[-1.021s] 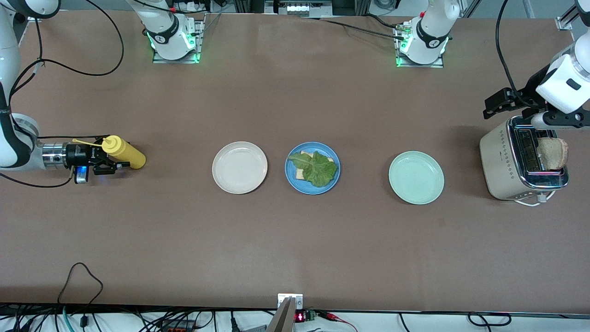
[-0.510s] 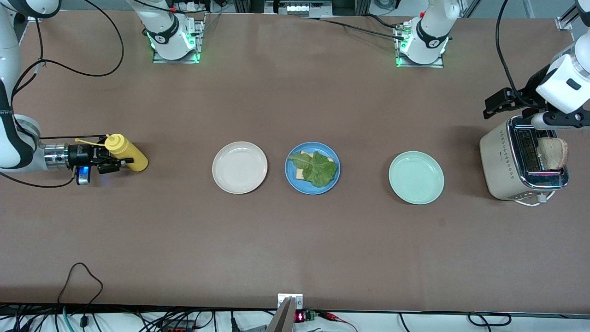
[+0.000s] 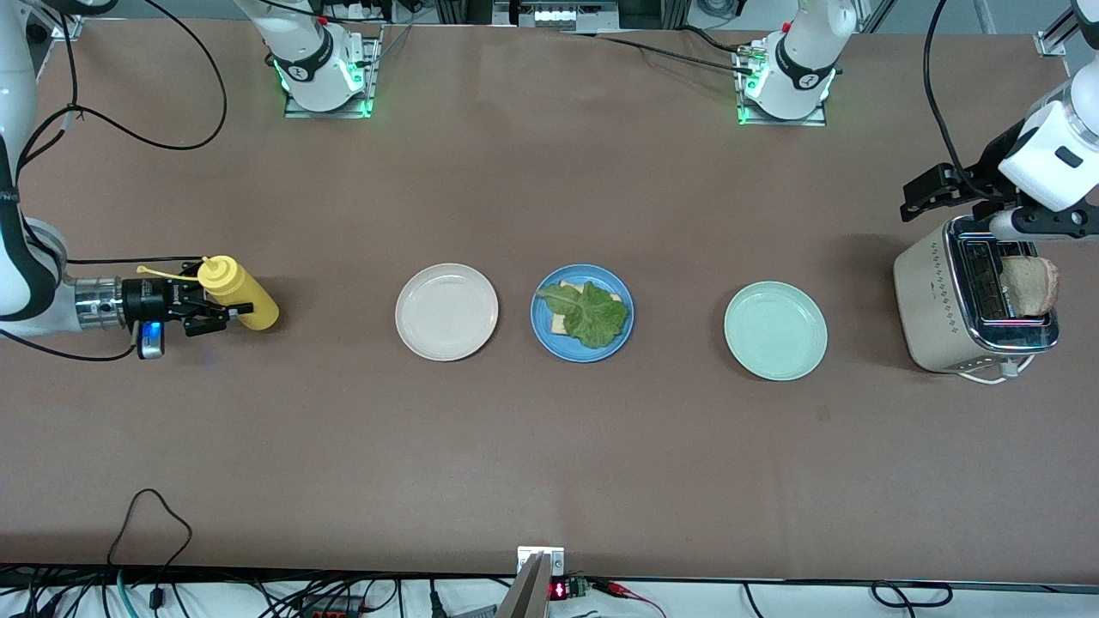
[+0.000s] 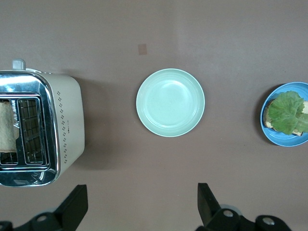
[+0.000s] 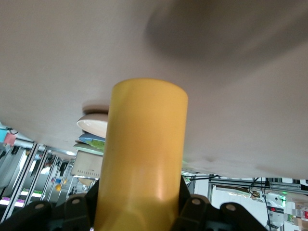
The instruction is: Make sandwich in blue plate with both arms
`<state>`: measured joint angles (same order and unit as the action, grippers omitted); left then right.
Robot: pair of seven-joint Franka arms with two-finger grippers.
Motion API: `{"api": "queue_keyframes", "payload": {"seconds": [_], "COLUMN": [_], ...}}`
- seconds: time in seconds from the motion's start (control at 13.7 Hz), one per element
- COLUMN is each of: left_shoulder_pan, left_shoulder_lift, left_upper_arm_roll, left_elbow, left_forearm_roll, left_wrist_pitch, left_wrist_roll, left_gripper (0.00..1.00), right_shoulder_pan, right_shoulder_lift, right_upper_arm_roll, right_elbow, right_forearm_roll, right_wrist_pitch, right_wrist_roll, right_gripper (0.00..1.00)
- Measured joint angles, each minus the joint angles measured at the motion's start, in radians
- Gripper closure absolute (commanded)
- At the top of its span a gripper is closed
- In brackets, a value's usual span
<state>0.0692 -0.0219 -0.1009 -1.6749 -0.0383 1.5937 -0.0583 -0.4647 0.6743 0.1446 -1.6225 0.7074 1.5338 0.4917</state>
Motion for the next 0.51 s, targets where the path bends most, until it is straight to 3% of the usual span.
{"api": "queue_keyframes", "payload": {"seconds": [0.29,0.51], "left_shoulder_pan": [0.002,0.005], "left_shoulder_lift": [0.000,0.000], "left_upper_arm_roll": [0.001,0.003], "left_elbow": [0.000,0.000], "left_forearm_roll": [0.000,0.000], "left_wrist_pitch": [0.000,0.000], "left_wrist_roll": [-0.001,-0.002], "left_gripper": [0.00,0.00], "right_shoulder_pan": [0.129,0.253], "right_shoulder_lift": [-0.126,-0.196], "right_upper_arm_roll": [0.004,0.008], "right_elbow": [0.000,-0.002], "right_forearm_roll": [-0.025,-0.135], "right_wrist_pitch": [0.023,0.087], "right_wrist_roll": [0.153,0.258], "right_gripper": [1.00,1.00]}}
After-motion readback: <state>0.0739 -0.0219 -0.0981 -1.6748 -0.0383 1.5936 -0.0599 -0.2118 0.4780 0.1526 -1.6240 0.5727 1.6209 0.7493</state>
